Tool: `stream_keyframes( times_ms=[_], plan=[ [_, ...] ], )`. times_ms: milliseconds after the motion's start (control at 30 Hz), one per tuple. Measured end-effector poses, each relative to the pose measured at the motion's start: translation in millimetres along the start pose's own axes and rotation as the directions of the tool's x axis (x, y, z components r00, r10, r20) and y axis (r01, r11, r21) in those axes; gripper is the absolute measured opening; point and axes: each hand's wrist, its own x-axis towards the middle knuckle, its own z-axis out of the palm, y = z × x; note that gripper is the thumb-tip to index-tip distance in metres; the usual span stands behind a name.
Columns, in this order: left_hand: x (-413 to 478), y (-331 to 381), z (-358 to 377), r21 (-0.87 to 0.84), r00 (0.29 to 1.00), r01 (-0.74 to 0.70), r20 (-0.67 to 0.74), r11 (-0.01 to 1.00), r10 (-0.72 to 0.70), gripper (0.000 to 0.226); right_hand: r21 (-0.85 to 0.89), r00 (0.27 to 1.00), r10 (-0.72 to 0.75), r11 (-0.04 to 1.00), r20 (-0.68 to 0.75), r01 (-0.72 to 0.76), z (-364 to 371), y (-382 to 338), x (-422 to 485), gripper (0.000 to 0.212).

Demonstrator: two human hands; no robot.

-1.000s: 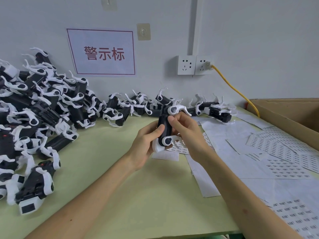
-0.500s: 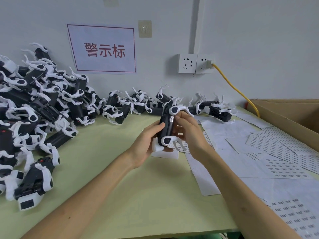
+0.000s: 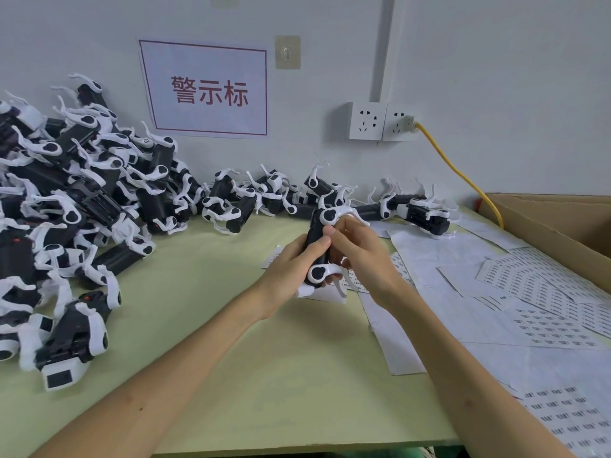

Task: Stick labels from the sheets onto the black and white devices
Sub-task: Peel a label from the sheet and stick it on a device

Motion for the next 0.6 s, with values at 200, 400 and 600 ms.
stream_keyframes(
  times_ms=[200, 400, 600],
  plan=[
    [-0.8, -1.8, -1.3, -0.011, 1.000, -0.011, 0.000, 1.000, 0.011, 0.050, 0.019, 0.999, 0.024, 1.000, 0.031, -0.024, 1.0, 0.4, 1.5, 0.028],
    [-1.2, -0.8, -2.4, -0.030, 1.000, -0.001, -0.018, 1.000, 0.001, 0.042, 0.034, 0.997, 0.032, 0.999, 0.068, -0.034, 0.1, 0.0, 1.2, 0.025],
    [-1.1, 0.0, -2.8, -0.038, 1.000, 0.019, -0.006, 0.999, -0.019, 0.045, 0.039, 0.996, 0.033, 0.999, 0.084, -0.036, -1.7, -2.3, 0.6, 0.024]
  ],
)
